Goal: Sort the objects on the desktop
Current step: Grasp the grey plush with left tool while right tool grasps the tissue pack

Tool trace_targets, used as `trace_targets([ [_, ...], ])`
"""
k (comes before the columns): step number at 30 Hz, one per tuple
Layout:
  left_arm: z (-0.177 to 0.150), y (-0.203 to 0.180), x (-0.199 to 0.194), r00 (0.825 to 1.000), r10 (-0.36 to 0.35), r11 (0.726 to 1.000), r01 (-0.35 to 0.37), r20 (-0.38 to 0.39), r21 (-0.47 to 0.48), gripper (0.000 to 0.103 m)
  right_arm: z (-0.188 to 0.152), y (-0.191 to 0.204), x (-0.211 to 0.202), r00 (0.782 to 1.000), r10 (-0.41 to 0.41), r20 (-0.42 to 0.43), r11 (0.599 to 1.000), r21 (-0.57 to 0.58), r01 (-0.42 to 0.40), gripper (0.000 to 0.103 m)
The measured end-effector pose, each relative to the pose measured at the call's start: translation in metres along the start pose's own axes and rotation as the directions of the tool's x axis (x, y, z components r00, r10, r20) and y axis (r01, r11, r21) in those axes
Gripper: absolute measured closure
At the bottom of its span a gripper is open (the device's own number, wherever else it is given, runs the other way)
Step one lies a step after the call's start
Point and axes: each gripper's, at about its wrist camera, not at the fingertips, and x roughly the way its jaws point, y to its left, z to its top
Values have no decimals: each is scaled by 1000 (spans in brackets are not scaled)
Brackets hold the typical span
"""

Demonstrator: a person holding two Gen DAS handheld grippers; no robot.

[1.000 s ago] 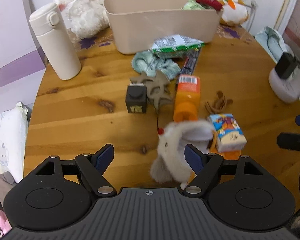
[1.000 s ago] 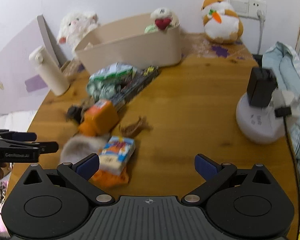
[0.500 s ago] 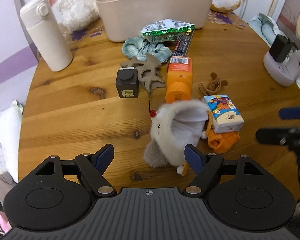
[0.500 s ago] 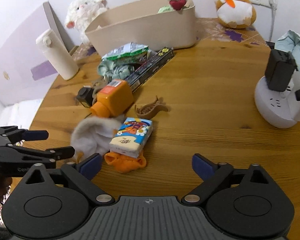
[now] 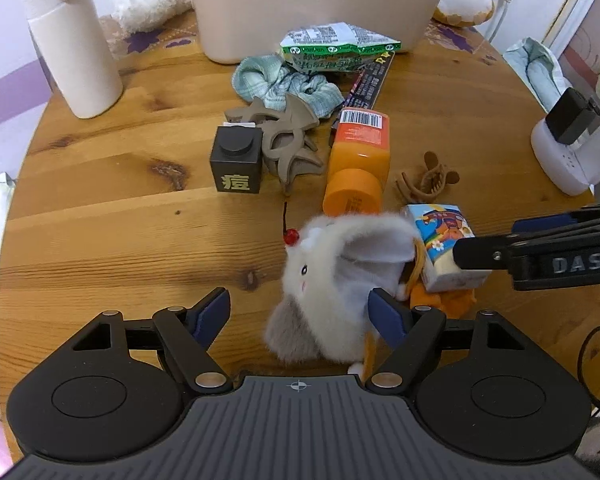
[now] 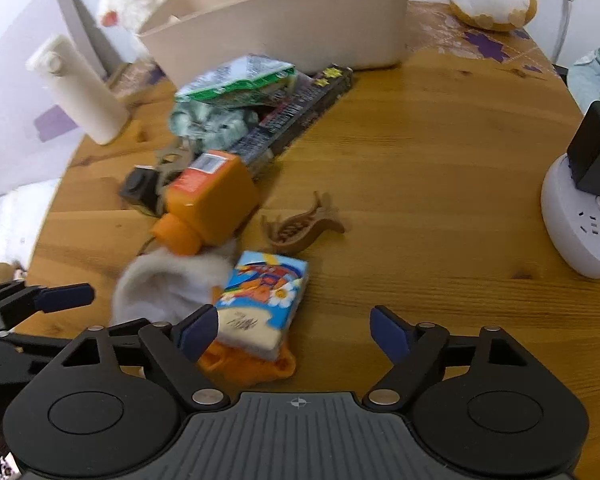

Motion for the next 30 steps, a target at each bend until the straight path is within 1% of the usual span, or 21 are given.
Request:
trace_targets([
  [1, 1, 0, 2, 1000, -2, 1000, 2, -5, 1, 25, 2, 1, 3, 1000, -10, -14, 1000, -3, 10, 27],
  [2, 2, 0, 4, 1000, -4, 1000, 4, -6, -3, 25, 4, 1, 6, 1000, -13, -23, 1000, -7, 12, 28],
  [6, 7, 4, 10, 1000, -20, 999, 19, -10, -26, 25, 11, 7, 13, 1000, 10, -29, 1000, -17, -10, 28],
  [10, 9, 2, 16, 999, -36, 999, 36, -7, -20, 25, 15, 12, 22, 999, 13, -51, 999, -30, -15, 28],
  [12, 11, -1, 21, 999, -43, 999, 43, -14, -5, 25, 16, 15, 28, 998, 5, -68, 999, -44, -8, 28],
  [15, 11, -6, 31, 999, -16, 999, 17, -29, 34, 25, 17, 19, 36, 996, 6, -91, 998, -57, -12, 29],
  [16, 11, -7, 32, 1000, -12, 999, 13, -19, 49, 25, 18, 21, 39, 995, -1, -101, 998, -68, -6, 30],
  [18, 11, -8, 34, 1000, -6, 998, 6, 0, 70, 25, 18, 25, 39, 995, -11, -95, 995, -96, 2, 32],
  [20, 11, -10, 34, 1000, -5, 997, 4, 15, 82, 27, 19, 26, 39, 996, -19, -87, 994, -111, 9, 37],
  [21, 11, -12, 34, 1000, -5, 996, 3, 22, 92, 31, 20, 25, 38, 997, -21, -78, 993, -114, 12, 41],
  [22, 10, -14, 33, 1000, -7, 994, 4, 31, 108, 34, 19, 24, 38, 997, -24, -71, 993, -116, 16, 47],
  [23, 9, -16, 32, 999, -14, 991, 9, 37, 130, 41, 19, 24, 37, 998, -27, -64, 993, -117, 19, 50],
  [24, 9, -19, 31, 999, -21, 989, 15, 39, 146, 50, 17, 24, 36, 998, -28, -58, 992, -121, 21, 55],
  [25, 8, -21, 30, 999, -30, 987, 24, 40, 158, 53, 17, 25, 37, 998, -34, -54, 991, -128, 26, 57],
  [27, 6, -24, 28, 999, -38, 985, 32, 37, 169, 64, 14, 28, 36, 998, -41, -45, 988, -153, 34, 58],
  [29, 4, -24, 26, 998, -50, 984, 44, 32, 171, 72, 10, 30, 35, 998, -43, -41, 986, -164, 36, 59],
  [30, 3, -24, 25, 998, -53, 985, 47, 30, 166, 74, 8, 31, 35, 998, -47, -42, 986, -164, 39, 60],
])
